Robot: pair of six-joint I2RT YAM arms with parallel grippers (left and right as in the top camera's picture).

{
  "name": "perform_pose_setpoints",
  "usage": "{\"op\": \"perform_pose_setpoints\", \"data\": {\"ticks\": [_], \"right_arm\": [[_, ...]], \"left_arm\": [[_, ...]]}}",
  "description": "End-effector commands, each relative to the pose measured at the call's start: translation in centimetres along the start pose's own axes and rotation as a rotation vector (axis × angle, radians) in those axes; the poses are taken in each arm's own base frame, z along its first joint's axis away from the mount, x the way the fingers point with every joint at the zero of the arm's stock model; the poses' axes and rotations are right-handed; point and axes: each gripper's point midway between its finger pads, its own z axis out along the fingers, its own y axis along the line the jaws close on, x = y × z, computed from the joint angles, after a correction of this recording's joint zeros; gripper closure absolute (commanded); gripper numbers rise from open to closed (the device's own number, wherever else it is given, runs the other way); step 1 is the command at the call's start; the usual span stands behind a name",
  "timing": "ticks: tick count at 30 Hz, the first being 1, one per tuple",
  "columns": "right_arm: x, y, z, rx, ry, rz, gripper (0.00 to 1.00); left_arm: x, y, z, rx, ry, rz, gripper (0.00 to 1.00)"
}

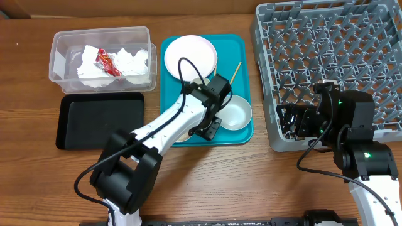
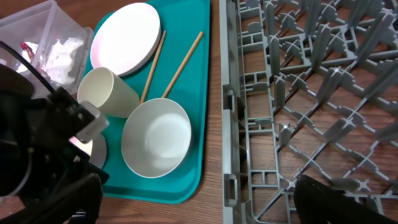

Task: Sort waste into correct bins and load items into the dishwasher
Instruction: 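Grasp the pink bowl of rice with the left gripper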

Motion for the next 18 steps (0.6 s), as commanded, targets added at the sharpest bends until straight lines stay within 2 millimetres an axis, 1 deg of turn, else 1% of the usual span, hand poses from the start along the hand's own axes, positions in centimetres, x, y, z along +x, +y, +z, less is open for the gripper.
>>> {"op": "perform_pose_setpoints", "data": {"ticks": [1,3,6,7,9,14,18], "right_arm": [[-1.0,0.6,-0.6,-0.015,-0.026,-0.017,0.00],[-1.0,0.6,-0.6,-0.015,-0.026,-0.017,0.00],[-1.0,0.6,-0.6,-0.015,-0.026,-0.017,0.00],[-1.0,0.6,-0.6,-0.015,-0.026,-0.017,0.00],[-1.0,0.6,-0.6,-0.015,-0.026,-0.017,0.00],[-1.0,0.6,-0.6,-0.015,-0.026,-0.017,0.00],[-0.9,0.6,-0.6,-0.015,-0.024,-0.017,0.00]], "left_arm": [[0.8,0.5,1.3,-0.009,0.014,-0.010,0.64],[1.1,1.2,1.8,-0.044,0.013,-0.047,0.73],[1.5,2.1,2.2,-0.094,0.016,-0.086,0.81],[1.5,2.3,2.2,-0.103,0.015,-0.092,0.88],[1.4,2.3,2.2,-0.103,0.012,-0.092,0.96],[1.3,2.2,1.9,-0.101,0.012,-0.106,0.96],[0.8,2.2,0.4,-0.099,0.014,-0.132,0.96]]}}
